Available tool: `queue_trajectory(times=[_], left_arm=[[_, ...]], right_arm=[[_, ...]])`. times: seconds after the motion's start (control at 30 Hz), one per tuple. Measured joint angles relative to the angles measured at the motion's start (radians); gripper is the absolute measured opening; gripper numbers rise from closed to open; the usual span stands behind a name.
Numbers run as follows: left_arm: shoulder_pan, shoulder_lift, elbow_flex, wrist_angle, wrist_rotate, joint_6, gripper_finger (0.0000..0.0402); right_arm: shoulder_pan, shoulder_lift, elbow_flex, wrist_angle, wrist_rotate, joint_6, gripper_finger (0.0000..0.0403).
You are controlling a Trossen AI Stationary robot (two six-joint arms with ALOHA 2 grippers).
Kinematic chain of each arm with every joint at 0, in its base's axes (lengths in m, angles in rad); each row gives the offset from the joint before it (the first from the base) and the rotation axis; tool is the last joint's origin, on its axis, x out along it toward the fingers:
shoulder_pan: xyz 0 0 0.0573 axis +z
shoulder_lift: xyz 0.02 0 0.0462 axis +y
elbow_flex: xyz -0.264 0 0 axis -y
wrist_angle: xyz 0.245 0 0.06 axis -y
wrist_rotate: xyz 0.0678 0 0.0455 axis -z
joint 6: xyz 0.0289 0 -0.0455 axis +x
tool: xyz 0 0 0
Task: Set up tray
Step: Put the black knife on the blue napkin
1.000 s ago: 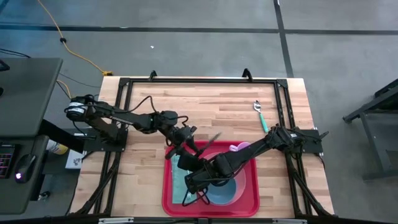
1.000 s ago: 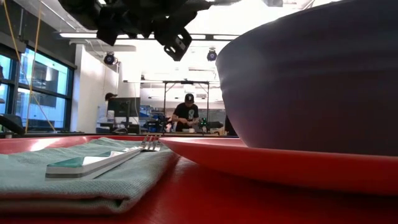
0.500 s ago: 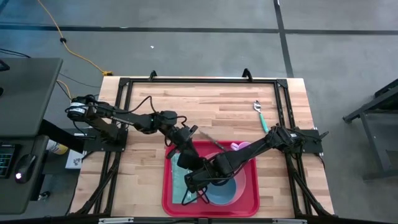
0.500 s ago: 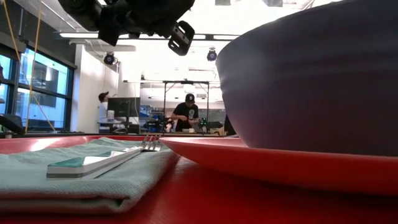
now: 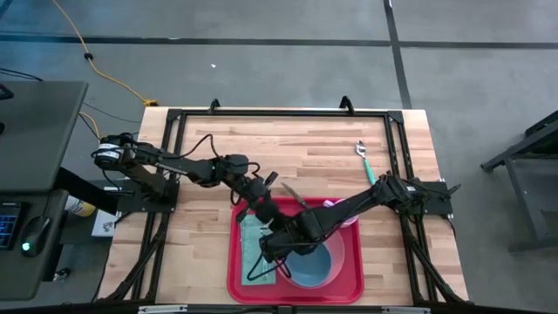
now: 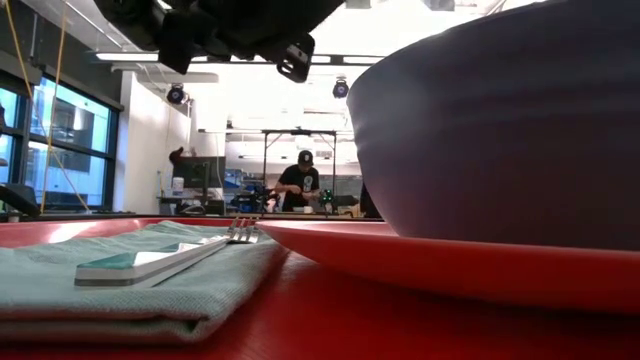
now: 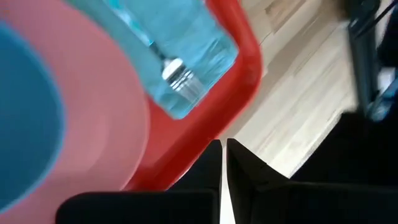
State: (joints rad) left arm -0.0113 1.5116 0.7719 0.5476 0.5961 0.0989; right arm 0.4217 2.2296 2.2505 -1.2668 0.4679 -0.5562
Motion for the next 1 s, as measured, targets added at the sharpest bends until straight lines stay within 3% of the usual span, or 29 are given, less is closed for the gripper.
queue_trajectory(times=[0.2, 0.47, 0.63, 0.83, 1.0], left_arm=[[0.071, -0.016, 0.000, -0.086, -0.032, 0.068, 0.0076], [0.202, -0.086, -0.002, -0.178, -0.026, 0.129, 0.0059], [0.252, -0.217, -0.002, -0.220, -0.010, 0.154, 0.0048], [0.236, -0.399, 0.000, -0.315, -0.004, 0.221, 0.0045], [0.178, -0.534, 0.000, -0.485, -0.059, 0.295, 0.0046]], right_arm=[[0.003, -0.025, 0.000, -0.065, -0.053, 0.139, 0.0000], [0.008, -0.121, 0.000, -0.101, -0.091, 0.376, 0.0000], [-0.015, -0.191, -0.001, -0.198, -0.080, 0.628, 0.0000], [-0.069, -0.231, -0.059, -0.204, -0.085, 0.805, 0.0000], [-0.144, -0.250, -0.216, -0.193, -0.213, 0.841, 0.0001]])
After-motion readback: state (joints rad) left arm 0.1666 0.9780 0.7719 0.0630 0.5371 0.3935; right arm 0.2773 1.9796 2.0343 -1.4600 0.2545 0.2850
